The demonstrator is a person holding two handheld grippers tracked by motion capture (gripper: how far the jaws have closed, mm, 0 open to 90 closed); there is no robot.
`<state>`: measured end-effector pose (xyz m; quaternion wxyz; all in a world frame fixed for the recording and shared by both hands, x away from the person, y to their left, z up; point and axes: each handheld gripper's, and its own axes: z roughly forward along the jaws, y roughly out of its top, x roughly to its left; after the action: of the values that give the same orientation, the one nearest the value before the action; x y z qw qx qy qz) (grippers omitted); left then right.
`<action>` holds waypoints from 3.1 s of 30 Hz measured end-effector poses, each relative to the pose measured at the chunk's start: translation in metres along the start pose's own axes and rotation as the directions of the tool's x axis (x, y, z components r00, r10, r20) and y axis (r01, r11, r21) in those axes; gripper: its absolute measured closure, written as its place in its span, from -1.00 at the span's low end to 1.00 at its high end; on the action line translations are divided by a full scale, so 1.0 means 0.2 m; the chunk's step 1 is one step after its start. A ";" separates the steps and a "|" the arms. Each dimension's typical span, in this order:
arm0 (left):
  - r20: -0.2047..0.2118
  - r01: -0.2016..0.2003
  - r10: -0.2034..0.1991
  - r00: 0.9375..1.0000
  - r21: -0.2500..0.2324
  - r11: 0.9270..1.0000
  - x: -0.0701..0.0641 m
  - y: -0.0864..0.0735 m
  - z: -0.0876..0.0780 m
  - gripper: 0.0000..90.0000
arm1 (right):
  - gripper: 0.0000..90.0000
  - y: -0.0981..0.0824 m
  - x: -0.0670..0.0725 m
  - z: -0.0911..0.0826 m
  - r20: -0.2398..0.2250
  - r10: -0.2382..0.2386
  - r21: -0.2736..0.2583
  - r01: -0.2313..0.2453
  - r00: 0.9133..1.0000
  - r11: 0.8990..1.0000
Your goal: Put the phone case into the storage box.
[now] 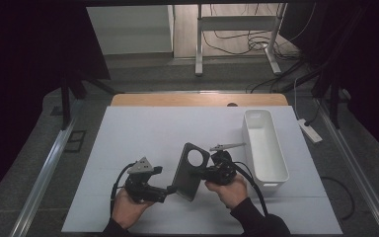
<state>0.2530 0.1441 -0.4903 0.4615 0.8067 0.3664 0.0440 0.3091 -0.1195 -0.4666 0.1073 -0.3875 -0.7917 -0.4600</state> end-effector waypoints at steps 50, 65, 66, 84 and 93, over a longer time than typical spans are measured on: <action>0.369 -0.080 0.075 0.926 -0.002 0.997 -0.03 -0.01 0.13 -0.85 | 0.89 0.00 0.13 -0.08 -0.215 -0.382 -0.003 0.390 0.899 0.921; 0.501 -0.063 0.055 0.864 -0.001 0.998 -0.01 -0.01 0.12 0.41 | 0.90 0.00 0.13 -0.08 -0.247 -0.387 -0.003 0.399 0.888 0.917; 0.507 -0.061 0.054 0.860 -0.002 0.998 -0.01 -0.01 0.12 0.46 | 0.89 0.00 0.13 -0.08 -0.249 -0.385 -0.001 0.397 0.889 0.918; 0.540 -0.120 0.106 0.835 -0.010 0.993 -0.02 -0.01 0.12 0.88 | 0.88 0.00 0.12 -0.07 -0.307 -0.378 -0.002 0.397 0.873 0.918; 0.467 -0.170 0.134 0.874 0.034 0.985 -0.04 0.00 0.13 0.89 | 0.24 0.01 0.13 -0.06 -0.191 -0.394 0.005 0.402 0.899 0.916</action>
<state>0.2584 0.1203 -0.5034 0.5004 0.8367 0.1825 -0.1273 0.2907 -0.1153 -0.4458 0.0931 -0.1706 -0.8506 -0.4886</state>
